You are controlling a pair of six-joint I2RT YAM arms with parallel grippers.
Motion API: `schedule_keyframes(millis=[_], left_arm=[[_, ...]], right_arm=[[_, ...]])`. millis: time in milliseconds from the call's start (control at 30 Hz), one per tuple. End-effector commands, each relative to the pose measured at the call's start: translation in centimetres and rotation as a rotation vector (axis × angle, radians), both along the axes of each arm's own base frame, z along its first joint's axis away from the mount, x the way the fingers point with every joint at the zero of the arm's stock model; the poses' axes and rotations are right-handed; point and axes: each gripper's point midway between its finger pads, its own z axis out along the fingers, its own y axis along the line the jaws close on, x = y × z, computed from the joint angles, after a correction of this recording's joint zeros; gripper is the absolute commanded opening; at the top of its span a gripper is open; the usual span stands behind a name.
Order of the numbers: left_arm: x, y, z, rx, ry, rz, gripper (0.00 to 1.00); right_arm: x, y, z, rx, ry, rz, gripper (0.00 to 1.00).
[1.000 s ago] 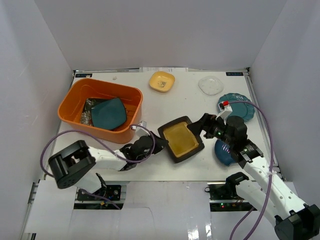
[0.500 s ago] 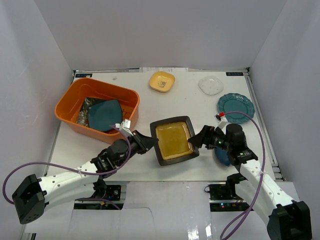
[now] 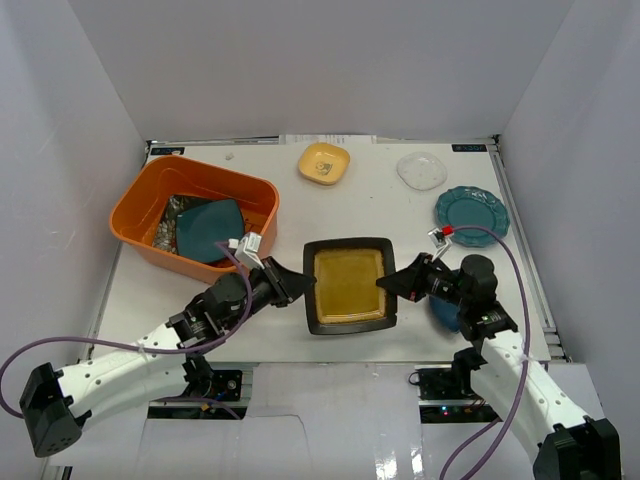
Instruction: Place the plates into the plastic bin on the countertop
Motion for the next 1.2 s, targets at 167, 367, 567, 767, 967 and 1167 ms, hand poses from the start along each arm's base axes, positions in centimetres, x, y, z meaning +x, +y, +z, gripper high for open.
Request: schedule_keyframes(millis=[167,367,567,767,967,1167], left_arm=[[0.5,2.9,14.5,-0.029,-0.295,0.076,0.87],[2.5,10.1,20.4,0.313,-0.442,0.314,0.98],[2.4,16.8,25.3,0.359,-0.535,0.555,0.98],[1.8,17.5,26.7,0.324,-0.596,0.559,0.98],[1.7,17.1,25.4,0.341,-0.611,0.537,0.98],[0.7,18.5,25.8,0.299,-0.640,0.552,0.98]], right_arm=[[1.2,0.8,10.4,0.151,-0.156,-0.011,0.08],[4.2,3.1,18.4,0.251,-0.205,-0.101,0.08],[7.5,10.9,20.9,0.247,-0.161,-0.140,0.08],[12.6,18.3,22.8,0.312,-0.094,-0.309,0.08],[15.7,25.7,21.7,0.330,-0.030,-0.446,0.08],[17.7,33.4,17.3,0.236,-0.002,-0.484,0.08]])
